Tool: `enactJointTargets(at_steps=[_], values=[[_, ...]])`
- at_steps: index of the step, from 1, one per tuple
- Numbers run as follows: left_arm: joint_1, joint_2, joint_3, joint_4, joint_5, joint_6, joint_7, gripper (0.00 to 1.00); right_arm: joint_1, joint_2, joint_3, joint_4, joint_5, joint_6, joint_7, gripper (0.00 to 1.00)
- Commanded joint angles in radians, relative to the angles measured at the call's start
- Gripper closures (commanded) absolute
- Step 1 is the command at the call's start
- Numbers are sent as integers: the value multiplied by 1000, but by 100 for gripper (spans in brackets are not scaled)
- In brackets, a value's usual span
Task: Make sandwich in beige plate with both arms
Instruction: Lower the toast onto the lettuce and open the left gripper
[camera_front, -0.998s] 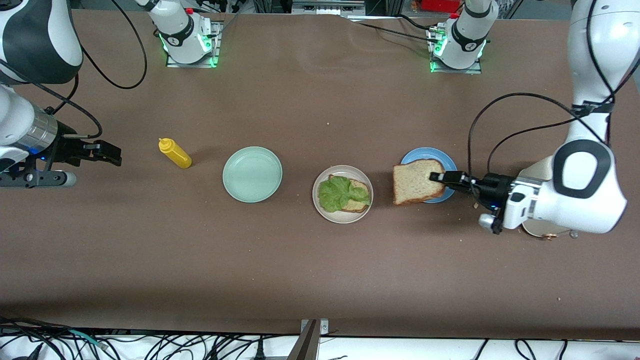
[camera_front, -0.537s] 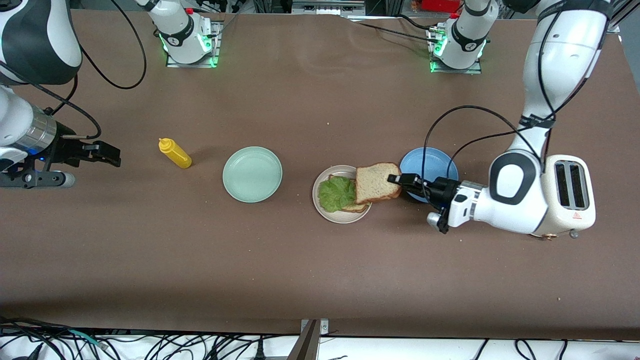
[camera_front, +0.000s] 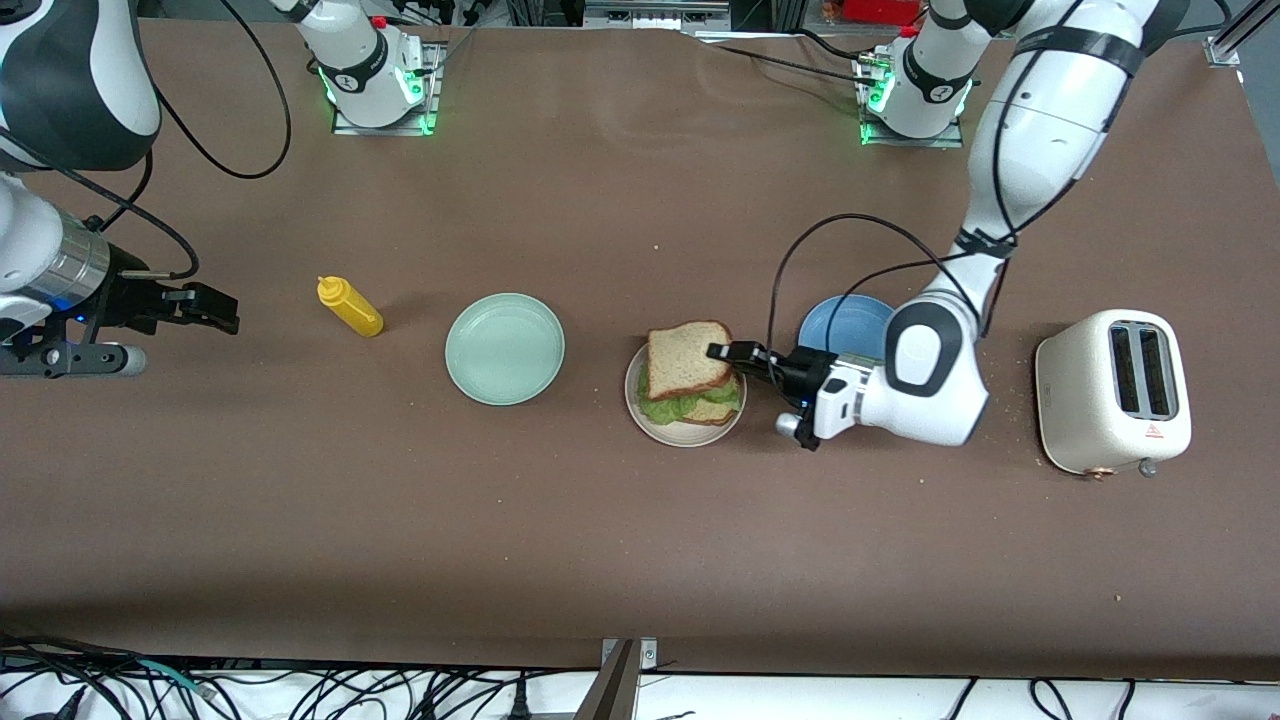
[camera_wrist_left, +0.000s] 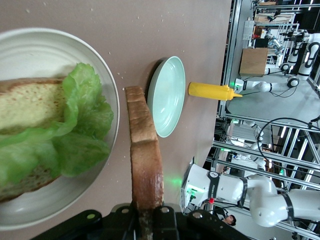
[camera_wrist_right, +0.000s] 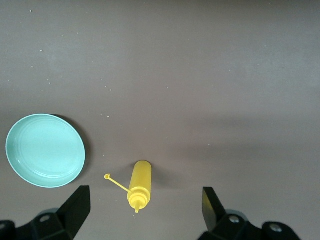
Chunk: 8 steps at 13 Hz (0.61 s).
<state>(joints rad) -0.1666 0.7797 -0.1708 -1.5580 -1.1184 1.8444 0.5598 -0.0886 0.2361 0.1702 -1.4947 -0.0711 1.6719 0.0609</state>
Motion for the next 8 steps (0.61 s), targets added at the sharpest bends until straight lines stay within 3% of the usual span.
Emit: enactJointTargets(at_steps=[1,3,4,7,8], values=[[-17,9,10,-17,-55,19,72,100,-20,-14,18,-24,4,15,-18,1],[-13,26,11,-19,-47,19,135,100,-20,-14,17,-24,11,19,-18,1],[-5,30,13,-28,-46,19,181,78,-22,-14,17,-24,11,19,-19,1],[41,20,14,-54,-44,19,239,0,-20,-14,18,-24,13,19,-18,1],[53,16,14,-57,-43,19,239,0,-20,-14,17,-24,11,19,-18,1]])
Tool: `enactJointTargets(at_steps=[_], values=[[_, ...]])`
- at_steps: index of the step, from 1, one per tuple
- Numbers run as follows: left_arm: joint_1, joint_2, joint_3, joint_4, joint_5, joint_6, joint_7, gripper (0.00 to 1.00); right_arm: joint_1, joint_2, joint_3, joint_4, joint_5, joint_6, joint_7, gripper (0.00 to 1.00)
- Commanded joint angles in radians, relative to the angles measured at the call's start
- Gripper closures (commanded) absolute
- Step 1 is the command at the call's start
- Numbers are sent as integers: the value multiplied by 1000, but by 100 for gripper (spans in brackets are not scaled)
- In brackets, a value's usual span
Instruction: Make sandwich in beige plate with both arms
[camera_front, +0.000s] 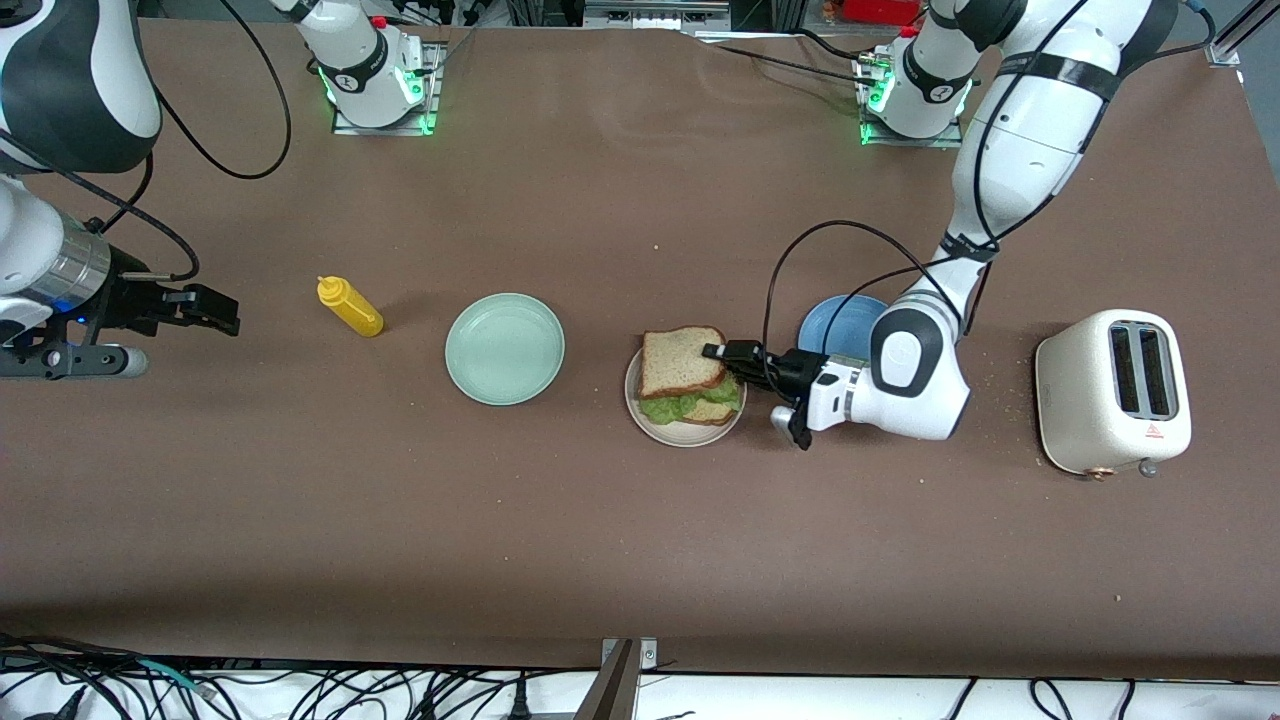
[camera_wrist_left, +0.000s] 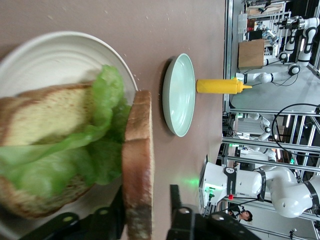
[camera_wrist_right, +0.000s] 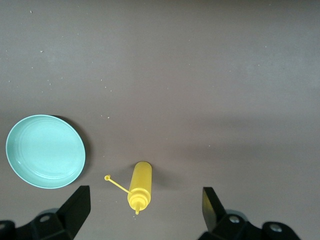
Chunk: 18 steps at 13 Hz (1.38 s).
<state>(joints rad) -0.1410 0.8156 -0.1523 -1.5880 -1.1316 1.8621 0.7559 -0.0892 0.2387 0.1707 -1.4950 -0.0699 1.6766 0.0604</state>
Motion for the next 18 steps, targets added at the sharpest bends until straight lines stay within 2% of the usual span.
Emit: enactJointTargets(at_steps=[1,5,6,11,18], values=[[35,-36,-4,-30,-30,0,39,0,-20,-16,16,-24,10,14,-17,1],[84,-134,8,-59,-13,-6,-18,0,-21,-16,16,-22,12,15,-17,1],[115,-165,11,-67,13,-6,-82,0,-21,-16,16,-24,12,15,-17,1],[254,-324,36,-36,431,-4,-372,0,-20,-16,18,-22,12,17,-13,1],[327,-450,37,-35,829,-9,-588,0,-21,-22,4,-7,7,-12,-10,0]])
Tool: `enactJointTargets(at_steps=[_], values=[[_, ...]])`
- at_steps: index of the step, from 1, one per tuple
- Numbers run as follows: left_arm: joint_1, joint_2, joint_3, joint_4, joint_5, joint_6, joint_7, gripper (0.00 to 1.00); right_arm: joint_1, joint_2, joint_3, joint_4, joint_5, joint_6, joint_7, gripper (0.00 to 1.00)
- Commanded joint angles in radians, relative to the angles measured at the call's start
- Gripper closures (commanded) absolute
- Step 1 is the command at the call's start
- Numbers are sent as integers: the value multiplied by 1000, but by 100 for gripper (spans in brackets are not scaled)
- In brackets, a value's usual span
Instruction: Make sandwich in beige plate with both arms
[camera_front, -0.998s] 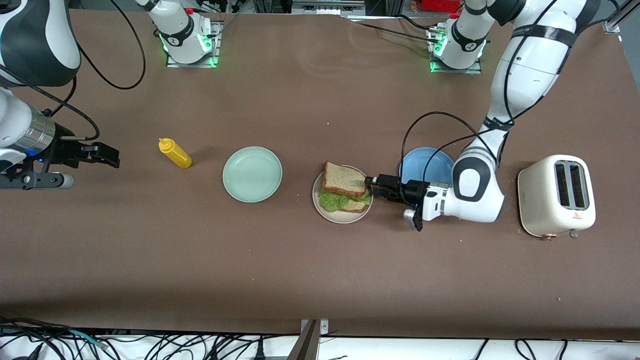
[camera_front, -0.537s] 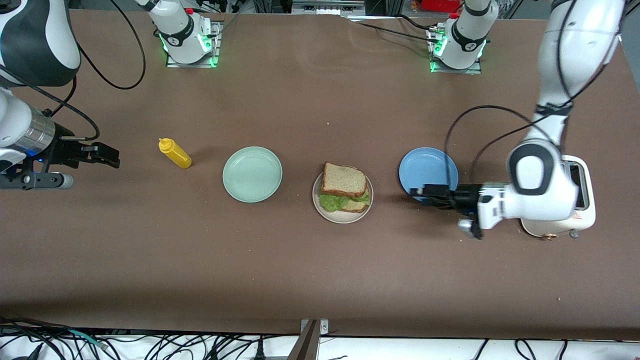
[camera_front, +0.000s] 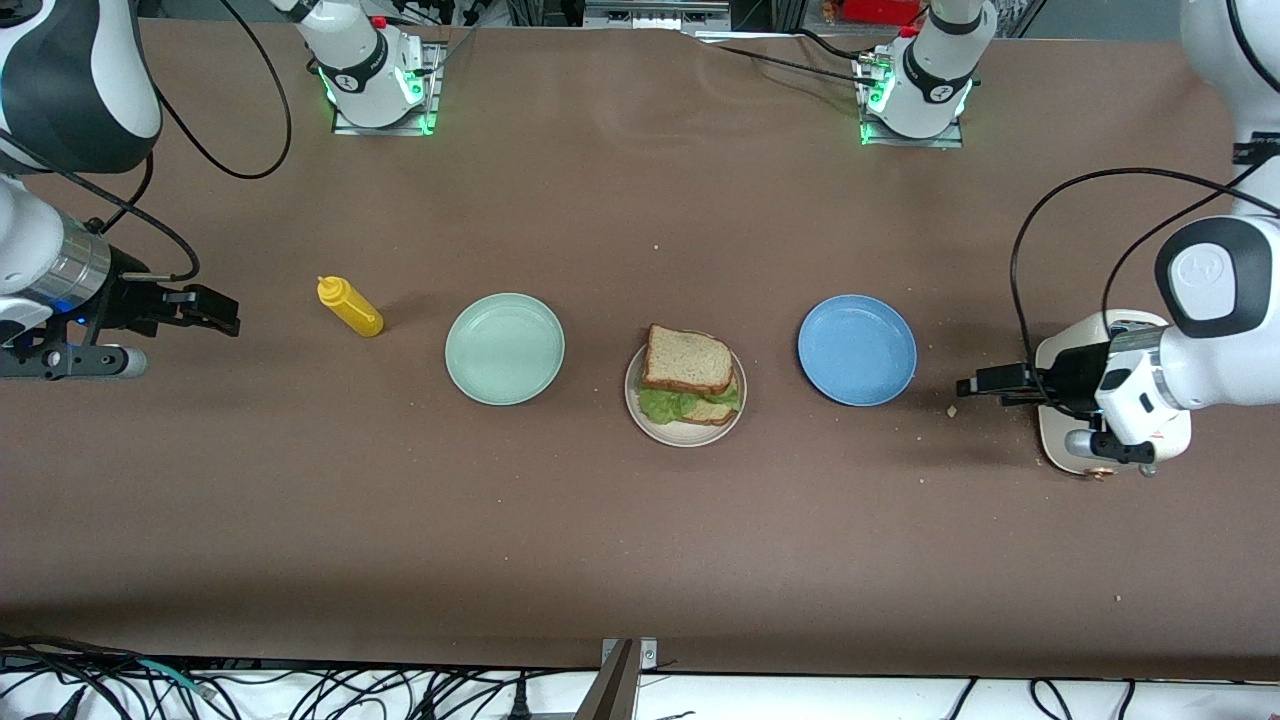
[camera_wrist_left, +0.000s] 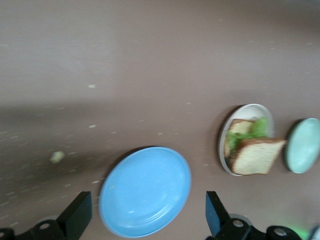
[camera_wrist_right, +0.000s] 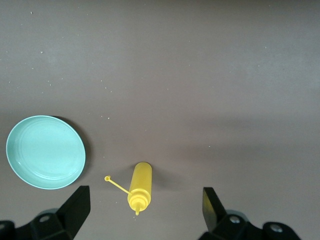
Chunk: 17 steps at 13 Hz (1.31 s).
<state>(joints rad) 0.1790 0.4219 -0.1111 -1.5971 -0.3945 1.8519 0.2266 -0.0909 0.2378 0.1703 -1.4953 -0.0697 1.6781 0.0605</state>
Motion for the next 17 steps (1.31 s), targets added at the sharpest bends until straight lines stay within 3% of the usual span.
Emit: enactJointTargets(at_steps=[1,3,5,9,12,17], values=[[7,-75,-5,-21,145,1,-93,0,-20,-21,0,0,4,-14,-10,0],[11,-106,-4,-20,195,-22,-127,0,-23,-28,-18,6,14,-58,-10,0],[22,-135,-4,-20,200,-77,-135,0,-23,-25,-44,7,117,-66,-7,0],[36,-182,-1,-18,203,-100,-151,0,-14,-26,-51,7,114,-61,-7,0],[36,-222,-5,-17,336,-120,-158,0,-13,-26,-51,7,111,-64,-7,0],[14,-252,-24,22,399,-248,-210,0,-12,-28,-51,7,82,-64,-4,0]])
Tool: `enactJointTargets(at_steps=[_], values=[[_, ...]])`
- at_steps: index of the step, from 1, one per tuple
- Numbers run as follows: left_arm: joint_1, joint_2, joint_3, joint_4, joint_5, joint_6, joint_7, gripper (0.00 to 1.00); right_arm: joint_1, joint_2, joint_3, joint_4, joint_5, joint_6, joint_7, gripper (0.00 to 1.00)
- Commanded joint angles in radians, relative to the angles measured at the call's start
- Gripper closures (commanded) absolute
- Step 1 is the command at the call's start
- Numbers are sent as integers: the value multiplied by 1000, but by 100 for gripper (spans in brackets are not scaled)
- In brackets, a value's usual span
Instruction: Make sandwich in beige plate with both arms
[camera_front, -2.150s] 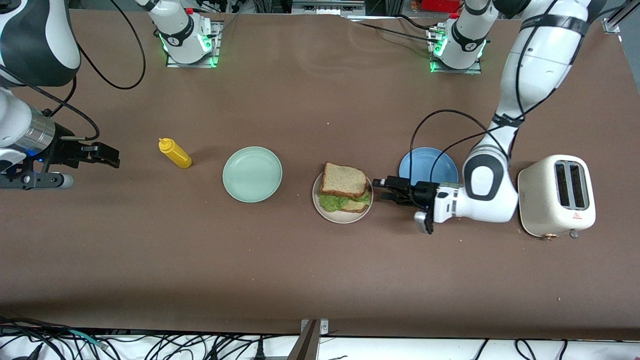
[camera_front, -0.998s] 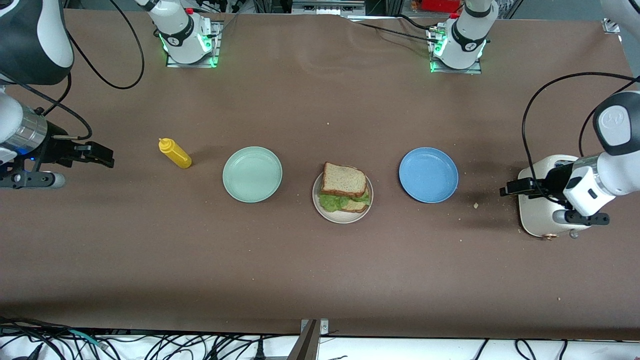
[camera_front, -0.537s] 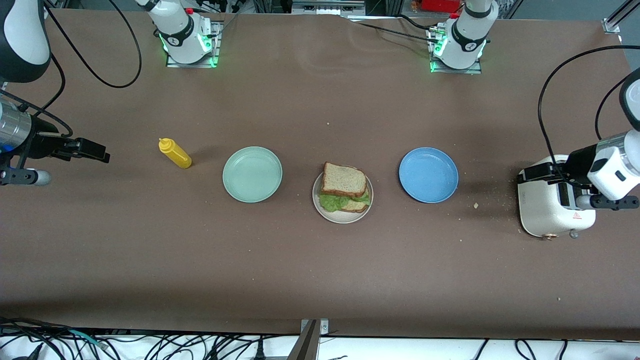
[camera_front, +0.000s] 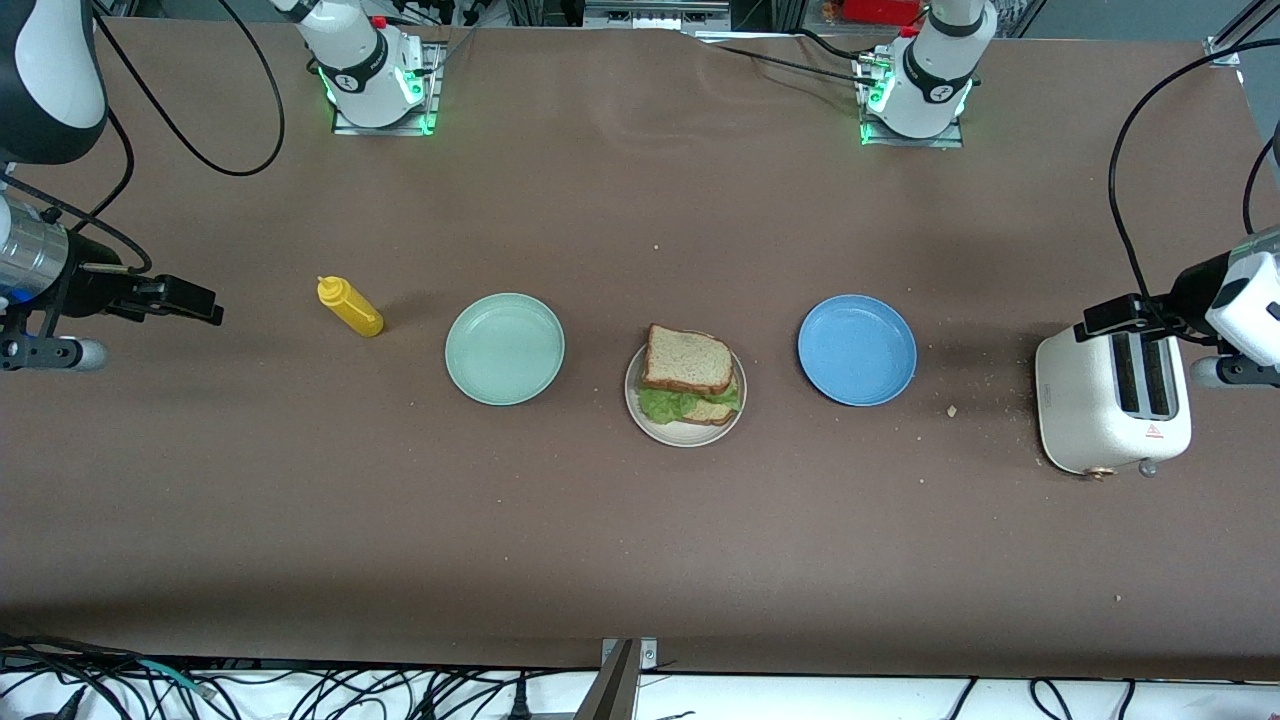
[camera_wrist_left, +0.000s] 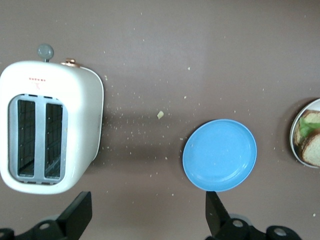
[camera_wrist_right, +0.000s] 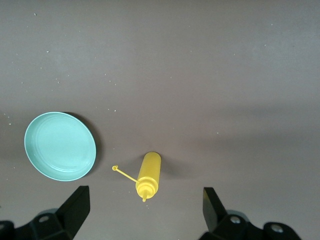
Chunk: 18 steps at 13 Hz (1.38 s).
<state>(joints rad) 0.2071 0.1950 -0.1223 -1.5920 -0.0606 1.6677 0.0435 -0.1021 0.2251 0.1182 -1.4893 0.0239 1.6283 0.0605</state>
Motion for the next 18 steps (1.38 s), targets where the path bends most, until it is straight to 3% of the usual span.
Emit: enactJointTargets(at_steps=[1,7,10,12,15,18], values=[[-26,-25,-28,47,73,-110,-28,0,-2,-12,0,1,-9,-15,-5,0],[-34,-25,-63,156,90,-256,-91,0,-2,-9,0,1,-7,-15,-7,0],[-127,-48,-49,170,187,-278,-139,0,-4,-6,-2,3,-7,-13,-8,0],[-135,-83,-40,161,191,-278,-128,0,-2,-6,0,4,-9,-13,-13,0],[-182,-135,16,144,164,-302,-129,0,-2,-4,0,6,-2,-13,-8,0],[-239,-179,122,136,107,-344,-125,0,-1,-4,1,6,-5,-13,-8,0]])
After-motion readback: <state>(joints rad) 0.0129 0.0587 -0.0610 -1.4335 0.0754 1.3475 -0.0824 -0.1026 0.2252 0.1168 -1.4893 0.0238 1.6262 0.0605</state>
